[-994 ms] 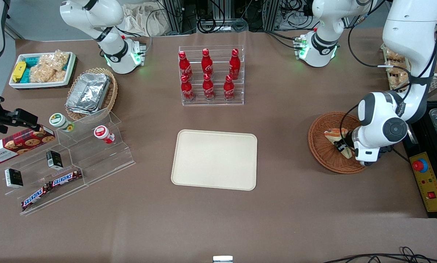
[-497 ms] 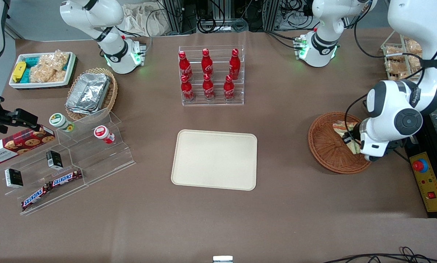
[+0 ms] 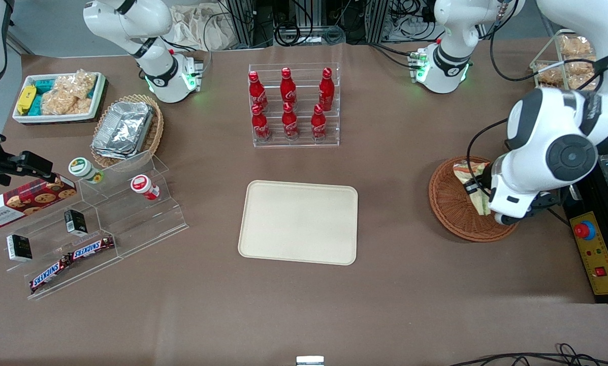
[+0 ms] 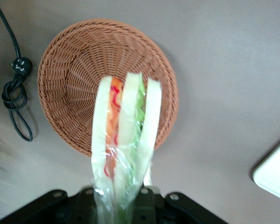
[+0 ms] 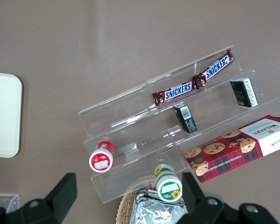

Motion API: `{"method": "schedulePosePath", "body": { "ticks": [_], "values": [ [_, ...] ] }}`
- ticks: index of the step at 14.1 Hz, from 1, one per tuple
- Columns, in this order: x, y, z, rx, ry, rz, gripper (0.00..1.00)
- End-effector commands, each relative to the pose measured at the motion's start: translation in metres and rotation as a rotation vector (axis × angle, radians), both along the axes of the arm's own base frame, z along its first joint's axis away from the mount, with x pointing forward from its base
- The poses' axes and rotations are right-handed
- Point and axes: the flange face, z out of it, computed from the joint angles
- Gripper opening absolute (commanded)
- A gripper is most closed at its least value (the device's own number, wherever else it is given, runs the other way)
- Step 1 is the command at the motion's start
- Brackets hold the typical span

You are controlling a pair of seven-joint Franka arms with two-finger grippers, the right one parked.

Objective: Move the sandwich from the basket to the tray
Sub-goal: 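Carry the sandwich with the left gripper over the cream tray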

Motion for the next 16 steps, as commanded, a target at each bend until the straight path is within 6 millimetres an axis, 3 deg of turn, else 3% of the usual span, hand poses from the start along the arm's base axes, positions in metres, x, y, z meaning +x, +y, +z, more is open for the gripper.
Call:
{"method": "schedulePosePath", "body": {
  "ticks": [1, 3, 6, 9, 11, 13, 16],
  "values": [
    [0.008, -0.035, -0.009, -0.031, 0.021, -0.063, 0.21],
    [0.012, -0.081, -0.034, -0.042, 0.052, -0.137, 0.22],
    [0.013, -0.134, -0.057, -0.052, 0.069, -0.224, 0.22],
    [0.005, -0.193, -0.102, -0.028, 0.095, -0.334, 0.26],
    [0.007, -0.225, -0.113, -0.049, 0.092, -0.362, 0.26],
    [0.007, -0.254, -0.118, -0.064, 0.063, -0.358, 0.25],
    [0.017, -0.27, -0.152, -0.137, -0.003, -0.341, 0.25]
  ]
}}
